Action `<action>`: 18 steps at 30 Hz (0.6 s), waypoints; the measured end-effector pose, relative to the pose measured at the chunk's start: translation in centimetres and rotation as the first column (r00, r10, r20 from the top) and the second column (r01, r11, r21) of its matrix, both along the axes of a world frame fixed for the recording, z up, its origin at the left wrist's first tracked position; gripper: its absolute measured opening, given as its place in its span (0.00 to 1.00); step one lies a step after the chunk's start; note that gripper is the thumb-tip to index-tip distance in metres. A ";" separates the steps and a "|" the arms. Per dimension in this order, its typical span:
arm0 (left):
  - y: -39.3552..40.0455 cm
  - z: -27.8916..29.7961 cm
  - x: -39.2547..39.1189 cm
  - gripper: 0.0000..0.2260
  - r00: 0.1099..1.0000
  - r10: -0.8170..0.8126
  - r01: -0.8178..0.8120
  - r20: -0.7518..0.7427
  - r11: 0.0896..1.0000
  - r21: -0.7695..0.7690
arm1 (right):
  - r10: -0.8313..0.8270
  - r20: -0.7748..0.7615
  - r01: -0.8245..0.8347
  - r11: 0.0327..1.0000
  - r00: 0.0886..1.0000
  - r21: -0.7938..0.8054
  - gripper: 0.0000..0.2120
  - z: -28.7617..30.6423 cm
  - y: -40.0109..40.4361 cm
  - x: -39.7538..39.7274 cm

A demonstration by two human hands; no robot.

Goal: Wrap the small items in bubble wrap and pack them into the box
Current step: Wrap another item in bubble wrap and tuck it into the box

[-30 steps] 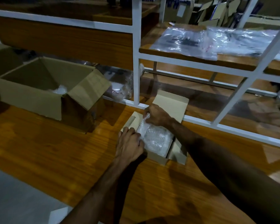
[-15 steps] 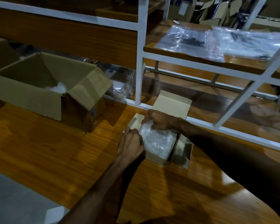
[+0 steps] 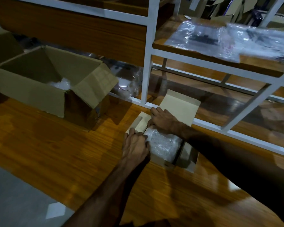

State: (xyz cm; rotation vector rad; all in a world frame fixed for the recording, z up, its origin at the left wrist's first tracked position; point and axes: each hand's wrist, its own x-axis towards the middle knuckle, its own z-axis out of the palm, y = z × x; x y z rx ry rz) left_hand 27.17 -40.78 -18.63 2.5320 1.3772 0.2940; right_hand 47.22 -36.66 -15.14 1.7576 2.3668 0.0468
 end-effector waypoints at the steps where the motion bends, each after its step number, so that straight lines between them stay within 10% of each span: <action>1: -0.1 0.4 0.2 0.14 0.999 -0.005 0.005 -0.046 1.000 0.002 | -0.016 0.012 0.016 1.000 1.000 -0.004 0.12 0.3 0.1 -0.4; 18: -0.9 3.0 1.5 0.11 0.952 -0.028 0.054 -0.305 0.996 0.076 | -0.110 0.072 0.105 0.992 0.991 0.070 0.09 -0.3 -0.3 -1.2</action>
